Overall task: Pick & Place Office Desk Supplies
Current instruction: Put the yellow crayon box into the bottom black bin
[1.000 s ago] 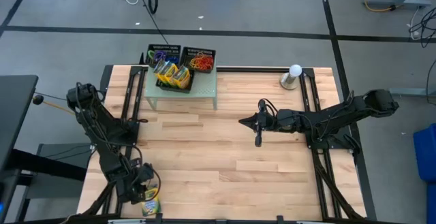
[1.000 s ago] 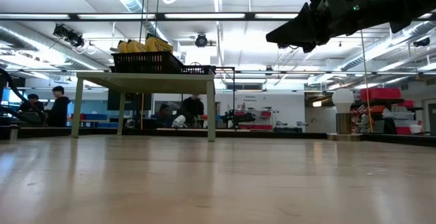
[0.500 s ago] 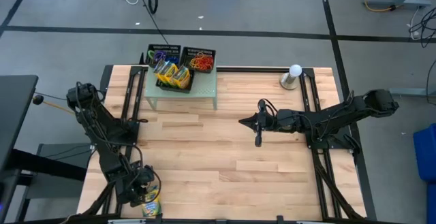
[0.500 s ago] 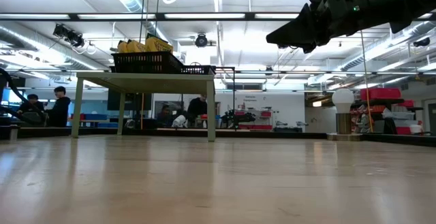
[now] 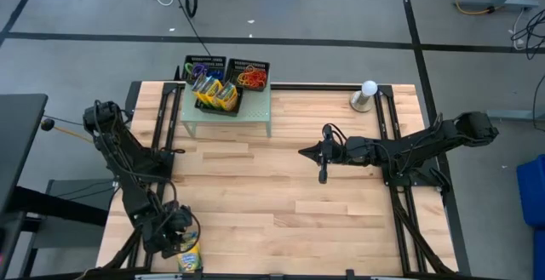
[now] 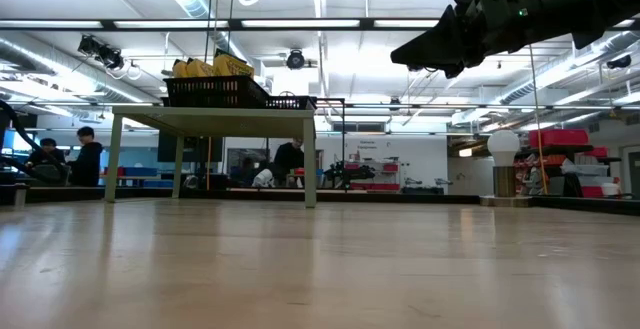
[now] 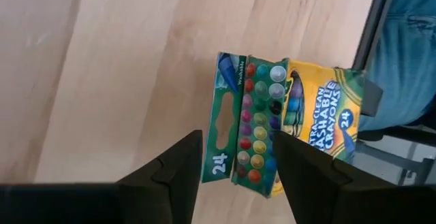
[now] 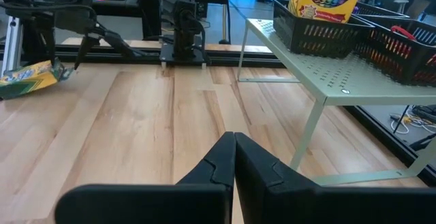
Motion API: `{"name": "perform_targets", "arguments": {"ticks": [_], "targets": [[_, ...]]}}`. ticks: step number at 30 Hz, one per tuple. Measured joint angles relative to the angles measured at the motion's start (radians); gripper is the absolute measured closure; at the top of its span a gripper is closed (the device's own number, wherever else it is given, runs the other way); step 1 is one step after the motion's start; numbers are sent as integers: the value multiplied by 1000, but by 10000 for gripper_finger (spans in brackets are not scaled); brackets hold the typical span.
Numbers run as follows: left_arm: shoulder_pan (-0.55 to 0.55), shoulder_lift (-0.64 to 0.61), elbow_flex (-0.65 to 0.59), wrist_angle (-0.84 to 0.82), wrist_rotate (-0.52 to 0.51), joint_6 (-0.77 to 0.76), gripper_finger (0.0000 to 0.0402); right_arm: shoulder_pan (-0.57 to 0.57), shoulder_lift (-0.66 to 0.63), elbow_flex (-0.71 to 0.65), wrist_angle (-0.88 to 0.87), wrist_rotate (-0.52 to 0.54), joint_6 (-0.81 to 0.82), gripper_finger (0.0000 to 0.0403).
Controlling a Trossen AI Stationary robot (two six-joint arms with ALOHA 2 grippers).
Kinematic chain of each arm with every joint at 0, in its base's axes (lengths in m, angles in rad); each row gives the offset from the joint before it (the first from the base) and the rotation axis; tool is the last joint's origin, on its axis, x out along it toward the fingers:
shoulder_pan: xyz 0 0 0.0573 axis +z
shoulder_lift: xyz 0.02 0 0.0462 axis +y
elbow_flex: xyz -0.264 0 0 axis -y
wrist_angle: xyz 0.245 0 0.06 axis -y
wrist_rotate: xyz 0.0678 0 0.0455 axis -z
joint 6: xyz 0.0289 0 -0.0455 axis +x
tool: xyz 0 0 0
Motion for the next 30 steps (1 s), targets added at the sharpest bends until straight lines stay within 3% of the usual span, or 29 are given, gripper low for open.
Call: {"name": "perform_targets", "arguments": {"ticks": [8, 13, 19, 24, 30], "targets": [[0, -34, 22, -125, 22, 4, 212, 0, 0, 0, 0, 0, 0, 392], [0, -65, 99, -236, -64, 7, 212, 0, 0, 0, 0, 0, 0, 392], [14, 16, 100, -213, -30, 4, 212, 0, 0, 0, -5, 0, 0, 392], [16, 113, 99, -88, 5, 85, 213, 0, 0, 0, -8, 0, 0, 392], [15, 191, 100, -46, 88, 93, 237, 0, 0, 0, -8, 0, 0, 392]]}}
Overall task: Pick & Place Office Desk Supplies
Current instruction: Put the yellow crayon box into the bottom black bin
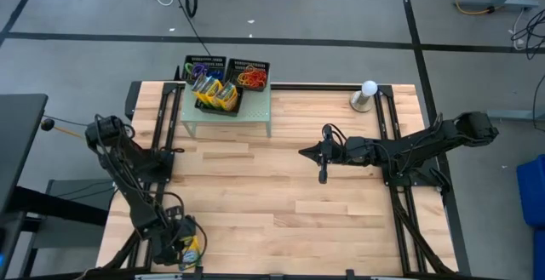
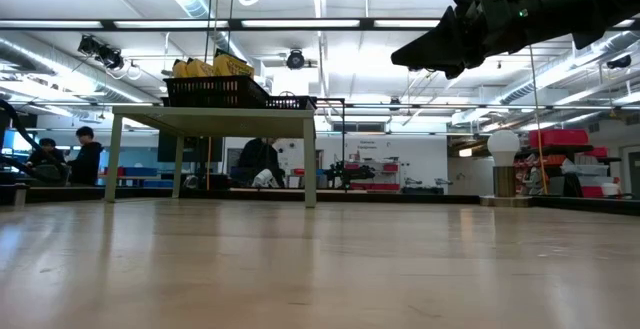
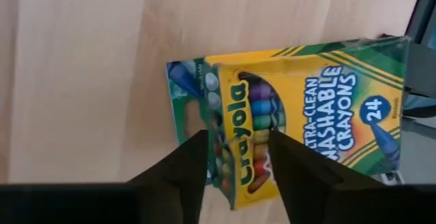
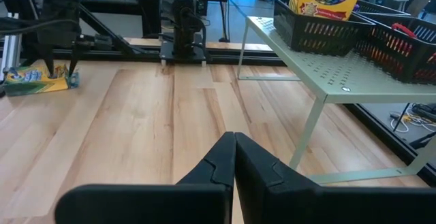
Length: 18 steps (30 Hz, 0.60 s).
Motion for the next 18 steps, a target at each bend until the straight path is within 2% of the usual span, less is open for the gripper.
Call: {"name": "perform_targets", "arguments": {"ticks": [5, 9, 12, 15, 18], "targets": [[1, 16, 2, 8, -5, 8, 294, 0, 0, 0, 0, 0, 0, 392], [1, 8, 3, 7, -23, 42, 358, 0, 0, 0, 0, 0, 0, 392], [27, -14, 49, -108, -41, 73, 392, 0, 0, 0, 1, 0, 22, 392], [61, -48, 128, -287, -129, 142, 394, 0, 0, 0, 1, 0, 54, 392], [116, -68, 199, -414, -266, 235, 395, 0, 0, 0, 1, 0, 73, 392]]}}
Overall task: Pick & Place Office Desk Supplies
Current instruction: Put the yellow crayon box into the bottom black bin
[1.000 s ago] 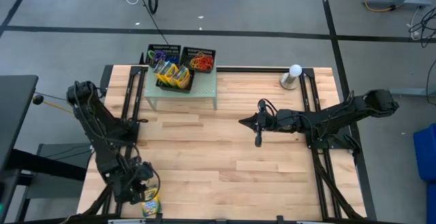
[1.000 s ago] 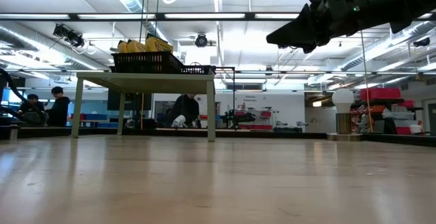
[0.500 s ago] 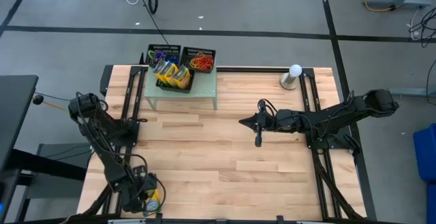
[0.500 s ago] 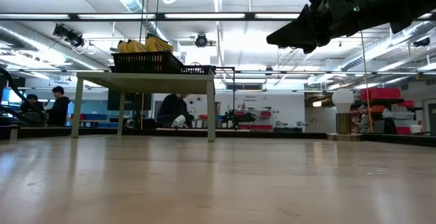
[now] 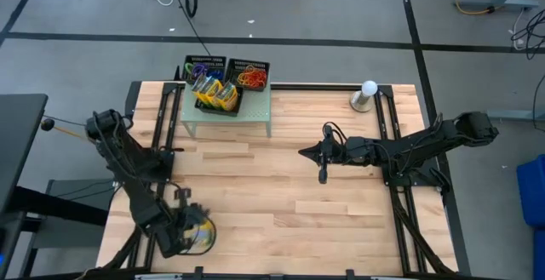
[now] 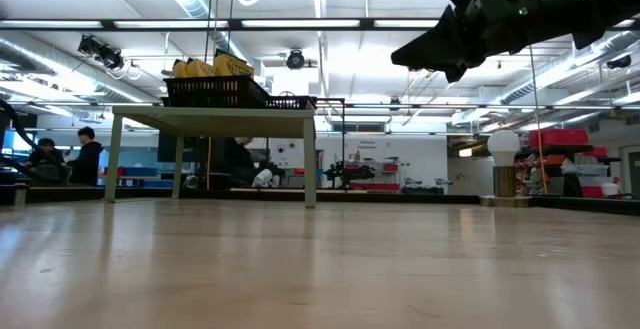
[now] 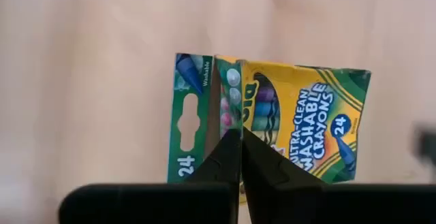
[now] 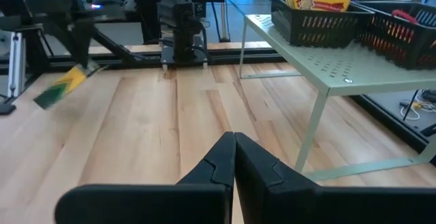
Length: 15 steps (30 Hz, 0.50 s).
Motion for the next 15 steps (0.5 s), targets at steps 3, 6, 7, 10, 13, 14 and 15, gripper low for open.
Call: {"name": "perform_targets", "arguments": {"ticks": [3, 6, 7, 10, 13, 14, 15], "targets": [[69, -9, 49, -97, -171, 73, 396, 0, 28, 0, 40, 0, 7, 392], [153, -10, 58, -142, -293, 134, 396, 0, 97, 2, 134, -4, 14, 392], [185, -10, 58, -141, -323, 158, 396, -1, 127, 2, 166, -6, 14, 391], [274, -10, 58, -133, -426, 218, 396, -14, 237, 8, 279, -46, 31, 391], [355, -10, 59, -104, -523, 288, 396, -35, 350, 53, 329, -82, 86, 376], [379, -10, 61, -96, -546, 316, 396, -42, 383, 72, 330, -93, 99, 366], [400, -10, 64, -82, -565, 349, 396, -47, 419, 96, 330, -107, 112, 355]]}}
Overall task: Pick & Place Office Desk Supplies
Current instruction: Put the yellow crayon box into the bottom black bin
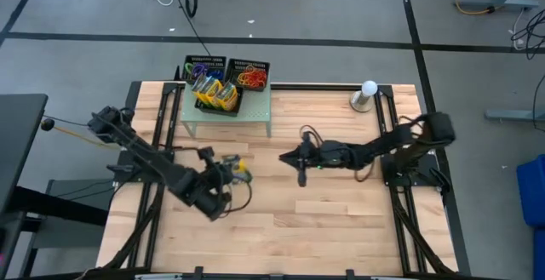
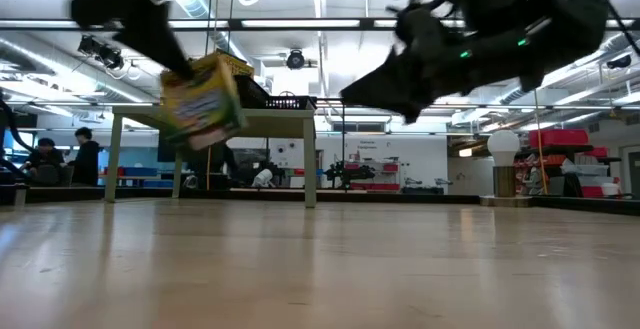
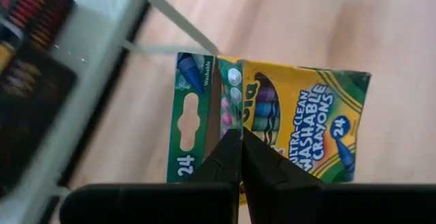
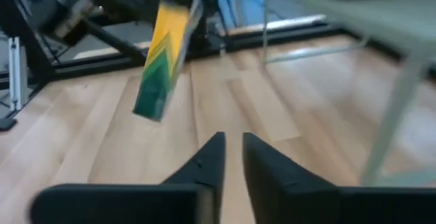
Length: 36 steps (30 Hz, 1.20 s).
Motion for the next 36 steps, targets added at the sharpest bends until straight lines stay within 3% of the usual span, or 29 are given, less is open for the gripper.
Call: {"name": "perform_targets", "arguments": {"ticks": [7, 13, 23, 31, 36], "targets": [[124, 0, 8, 233, -64, 266, 396, -11, 189, 155, 0, -74, 30, 250], [186, 0, 8, 279, -60, 338, 396, -9, 229, 198, 2, -110, 41, 187], [198, 0, 8, 310, -52, 360, 395, -13, 229, 198, 44, -137, 115, 172], [204, 0, 8, 317, -70, 358, 395, -15, 229, 198, 106, -153, 190, 129], [204, 0, 8, 346, -67, 370, 395, -32, 229, 198, 86, -139, 219, 122]]}}
